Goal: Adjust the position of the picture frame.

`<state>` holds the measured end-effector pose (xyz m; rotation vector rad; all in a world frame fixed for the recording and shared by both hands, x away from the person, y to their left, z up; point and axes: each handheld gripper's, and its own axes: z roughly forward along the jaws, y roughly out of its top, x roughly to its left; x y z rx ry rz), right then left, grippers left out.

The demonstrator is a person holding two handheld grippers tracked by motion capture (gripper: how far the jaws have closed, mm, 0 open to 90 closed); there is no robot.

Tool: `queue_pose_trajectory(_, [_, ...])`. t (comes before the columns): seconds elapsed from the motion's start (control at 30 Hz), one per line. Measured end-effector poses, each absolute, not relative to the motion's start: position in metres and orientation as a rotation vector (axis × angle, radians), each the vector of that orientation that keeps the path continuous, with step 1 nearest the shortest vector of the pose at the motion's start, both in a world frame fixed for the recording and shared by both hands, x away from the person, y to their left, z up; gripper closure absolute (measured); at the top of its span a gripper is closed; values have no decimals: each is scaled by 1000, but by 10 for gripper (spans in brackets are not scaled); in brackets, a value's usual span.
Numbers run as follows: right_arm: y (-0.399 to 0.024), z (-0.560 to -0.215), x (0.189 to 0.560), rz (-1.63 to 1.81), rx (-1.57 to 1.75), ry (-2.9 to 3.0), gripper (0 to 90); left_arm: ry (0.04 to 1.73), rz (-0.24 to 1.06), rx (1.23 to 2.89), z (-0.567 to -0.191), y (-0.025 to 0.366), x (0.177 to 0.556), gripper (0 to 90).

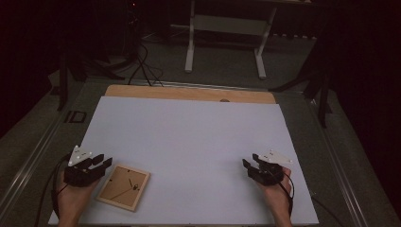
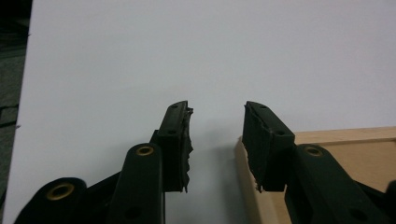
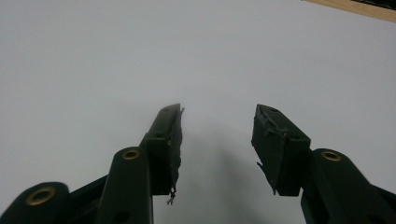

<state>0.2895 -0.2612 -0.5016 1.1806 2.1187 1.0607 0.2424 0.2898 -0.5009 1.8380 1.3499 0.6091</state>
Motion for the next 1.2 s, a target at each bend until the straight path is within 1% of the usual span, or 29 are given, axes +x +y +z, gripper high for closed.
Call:
queue_pose_trajectory(0.2, [-259, -501, 288, 1074, 1145, 2130, 511, 1332, 592, 1839, -500, 288, 243, 621])
queue_pose_trajectory(0.33, [-257, -502, 288, 1076, 1130, 2145, 507, 1311, 588, 1837, -499, 288, 241, 659])
queue_pose_trajectory(0.43, [-256, -503, 288, 1072, 1120, 2150, 504, 1303, 581, 1841, -497, 286, 241, 763])
queue_pose_trajectory(0.53, [-256, -503, 288, 1068, 1121, 2154, 494, 1286, 561, 1862, -496, 285, 240, 894])
queue_pose_trajectory(0.83, [-256, -504, 289, 1068, 1127, 2150, 471, 1252, 541, 1891, -495, 278, 237, 897])
queue_pose_trajectory(1.2, [-257, -503, 289, 1074, 1131, 2143, 464, 1182, 507, 1958, -496, 258, 231, 896])
